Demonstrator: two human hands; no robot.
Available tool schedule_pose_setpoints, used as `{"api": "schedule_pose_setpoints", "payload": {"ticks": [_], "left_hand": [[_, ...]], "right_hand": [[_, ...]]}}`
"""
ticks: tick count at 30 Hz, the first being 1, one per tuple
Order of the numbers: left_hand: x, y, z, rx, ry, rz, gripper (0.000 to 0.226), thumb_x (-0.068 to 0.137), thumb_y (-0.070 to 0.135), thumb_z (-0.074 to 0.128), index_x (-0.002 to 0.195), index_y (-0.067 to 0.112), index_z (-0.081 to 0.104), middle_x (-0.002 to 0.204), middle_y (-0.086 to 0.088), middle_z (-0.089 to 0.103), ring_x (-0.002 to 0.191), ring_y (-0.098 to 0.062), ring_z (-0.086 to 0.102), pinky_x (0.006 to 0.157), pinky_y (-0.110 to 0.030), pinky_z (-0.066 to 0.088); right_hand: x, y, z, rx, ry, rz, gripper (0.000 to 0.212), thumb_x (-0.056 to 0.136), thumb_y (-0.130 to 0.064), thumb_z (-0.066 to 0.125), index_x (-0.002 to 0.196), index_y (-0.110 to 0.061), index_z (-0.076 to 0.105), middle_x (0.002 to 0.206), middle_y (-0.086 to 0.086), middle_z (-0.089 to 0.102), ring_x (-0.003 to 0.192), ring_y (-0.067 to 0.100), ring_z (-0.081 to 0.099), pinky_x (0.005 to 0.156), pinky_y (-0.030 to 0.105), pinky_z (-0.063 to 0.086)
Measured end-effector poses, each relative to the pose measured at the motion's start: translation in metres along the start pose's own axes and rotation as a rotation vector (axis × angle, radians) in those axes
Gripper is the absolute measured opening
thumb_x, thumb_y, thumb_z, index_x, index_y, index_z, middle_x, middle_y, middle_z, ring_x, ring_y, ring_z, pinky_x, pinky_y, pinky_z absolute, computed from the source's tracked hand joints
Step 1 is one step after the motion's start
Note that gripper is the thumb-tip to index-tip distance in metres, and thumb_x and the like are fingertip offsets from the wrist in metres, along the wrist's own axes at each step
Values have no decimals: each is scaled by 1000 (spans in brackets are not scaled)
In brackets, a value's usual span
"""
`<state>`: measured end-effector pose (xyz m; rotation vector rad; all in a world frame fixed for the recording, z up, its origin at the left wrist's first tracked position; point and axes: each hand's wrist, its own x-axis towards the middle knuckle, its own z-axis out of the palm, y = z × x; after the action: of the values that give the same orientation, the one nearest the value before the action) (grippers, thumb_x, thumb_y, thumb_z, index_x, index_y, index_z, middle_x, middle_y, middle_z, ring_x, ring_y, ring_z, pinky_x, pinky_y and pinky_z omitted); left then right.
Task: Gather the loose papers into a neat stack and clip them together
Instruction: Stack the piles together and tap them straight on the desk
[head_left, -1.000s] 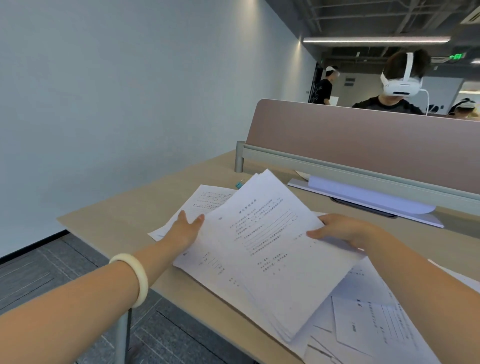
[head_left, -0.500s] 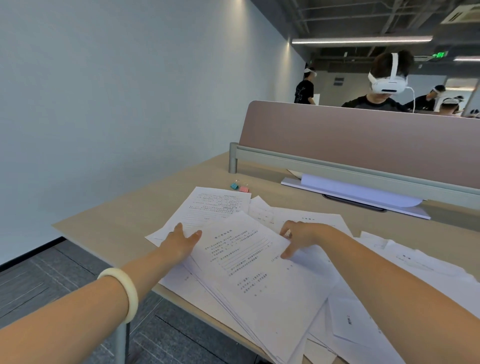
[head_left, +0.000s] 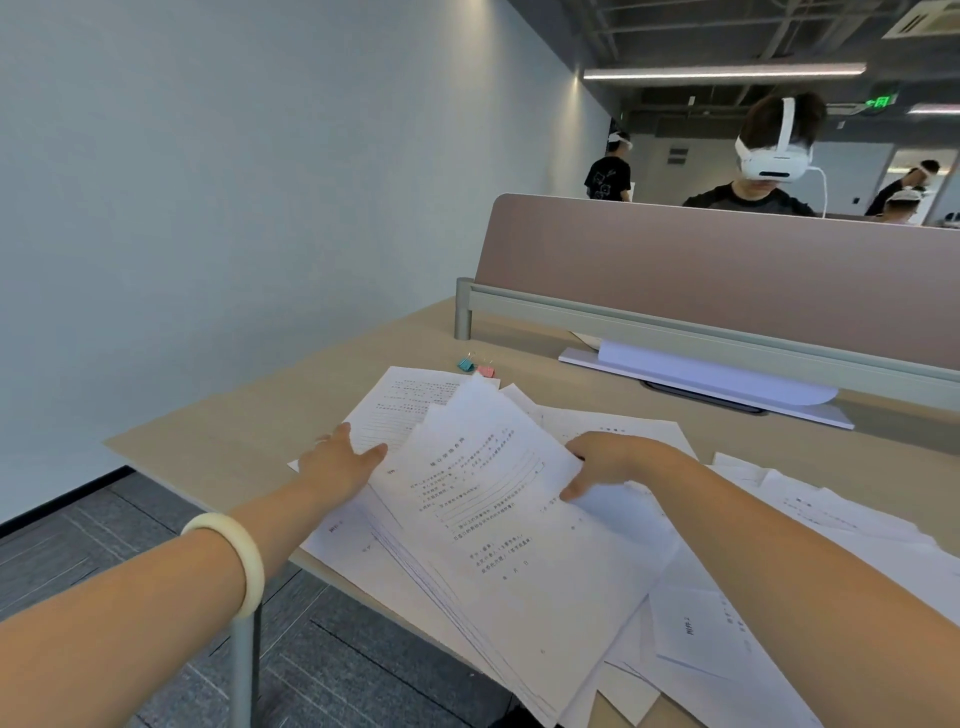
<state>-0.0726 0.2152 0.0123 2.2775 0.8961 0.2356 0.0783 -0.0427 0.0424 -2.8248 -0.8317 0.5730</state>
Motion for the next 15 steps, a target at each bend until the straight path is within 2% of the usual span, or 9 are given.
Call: {"api": "schedule_pose_setpoints", "payload": {"ticks": [2,4,7,10,12,15], "left_hand": [[2,4,-3,-12,49,5,69,91,45,49,147,14,23,146,-17,35,131,-38,36,105,-44,38],[4,11,-4,-29,81,29,68,90,44,52,145,14,27,144,-17,38,133,-38,34,108,-43,34],[1,31,4,-99,75,76,71,88,44,55,146,15,27,147,-15,39,137,-33,31,111,-43,29],[-8,60,23,-174,-34,135,70,89,40,56,147,15,25,148,-13,37,136,-31,35,113,-42,29],[-17,82,41,-188,-160,151,71,90,37,56,148,15,22,150,-11,35,136,-30,36,111,-38,30],[-30,107,67,-188,-356,162,72,91,35,56,148,13,18,152,-8,31,136,-27,36,106,-33,32]], "right_hand": [[-11,9,-4,104,69,1,40,81,-25,71,118,-16,61,122,-1,59,111,22,55,96,32,42],[-24,28,-12,251,138,43,37,82,-23,70,117,-16,61,121,0,62,114,23,58,101,36,44],[-48,67,-22,552,250,167,38,84,-14,69,121,-10,61,119,7,65,104,27,62,94,37,49],[-71,97,-21,826,288,298,40,85,-3,66,124,-2,59,123,16,63,99,30,61,80,37,53],[-79,109,-13,871,289,375,42,84,-2,67,125,0,58,127,19,61,105,33,60,87,41,51],[-80,114,-2,794,317,450,41,81,-2,70,120,5,58,124,20,61,113,35,59,95,39,47]]}}
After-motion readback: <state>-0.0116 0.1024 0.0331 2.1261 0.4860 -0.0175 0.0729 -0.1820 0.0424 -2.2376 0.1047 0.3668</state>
